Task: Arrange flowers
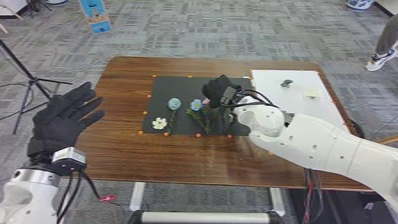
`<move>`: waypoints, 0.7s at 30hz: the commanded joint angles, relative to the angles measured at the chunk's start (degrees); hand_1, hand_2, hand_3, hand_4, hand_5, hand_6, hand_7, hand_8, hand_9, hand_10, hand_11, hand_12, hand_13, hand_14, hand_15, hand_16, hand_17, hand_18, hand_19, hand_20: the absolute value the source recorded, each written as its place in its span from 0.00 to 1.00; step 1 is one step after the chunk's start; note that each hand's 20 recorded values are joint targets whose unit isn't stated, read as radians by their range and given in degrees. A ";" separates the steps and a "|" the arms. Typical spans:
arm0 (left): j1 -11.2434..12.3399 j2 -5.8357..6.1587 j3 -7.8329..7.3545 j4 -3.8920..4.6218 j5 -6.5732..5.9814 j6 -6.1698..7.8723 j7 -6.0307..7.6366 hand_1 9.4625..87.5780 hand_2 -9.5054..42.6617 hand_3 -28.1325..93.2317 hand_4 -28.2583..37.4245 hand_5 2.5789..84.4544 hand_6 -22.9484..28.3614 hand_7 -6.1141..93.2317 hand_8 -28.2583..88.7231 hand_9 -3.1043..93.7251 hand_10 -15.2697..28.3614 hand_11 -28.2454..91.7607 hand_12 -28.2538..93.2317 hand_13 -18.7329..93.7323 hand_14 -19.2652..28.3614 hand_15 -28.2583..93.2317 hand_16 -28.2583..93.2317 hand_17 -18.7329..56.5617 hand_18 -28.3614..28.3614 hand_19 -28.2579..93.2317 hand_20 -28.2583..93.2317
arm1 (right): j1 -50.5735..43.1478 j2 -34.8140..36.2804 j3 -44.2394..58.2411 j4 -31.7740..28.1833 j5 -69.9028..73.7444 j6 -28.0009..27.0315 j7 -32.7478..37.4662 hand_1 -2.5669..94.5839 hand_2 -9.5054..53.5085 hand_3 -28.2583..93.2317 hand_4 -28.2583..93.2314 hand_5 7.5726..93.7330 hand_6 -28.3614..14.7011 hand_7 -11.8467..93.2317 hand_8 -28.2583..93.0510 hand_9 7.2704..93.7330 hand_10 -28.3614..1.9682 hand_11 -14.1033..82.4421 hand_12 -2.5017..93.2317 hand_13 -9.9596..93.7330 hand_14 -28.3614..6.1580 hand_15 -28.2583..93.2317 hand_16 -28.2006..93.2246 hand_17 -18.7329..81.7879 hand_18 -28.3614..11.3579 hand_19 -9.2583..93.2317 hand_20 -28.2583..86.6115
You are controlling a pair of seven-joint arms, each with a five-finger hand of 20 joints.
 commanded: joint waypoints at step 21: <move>0.25 -0.25 -0.26 -0.07 -0.34 0.09 -0.75 0.13 0.09 0.83 0.00 0.39 0.53 0.26 0.16 0.31 0.61 0.41 0.38 0.36 0.69 0.46 0.26 0.11 0.89 0.60 0.33 | -4.72 3.42 9.35 -6.01 -3.21 -9.70 -2.04 0.37 0.00 0.94 0.00 0.53 0.72 0.48 0.10 0.61 0.66 0.51 0.30 0.72 0.59 0.96 0.53 0.45 0.21 0.84 0.71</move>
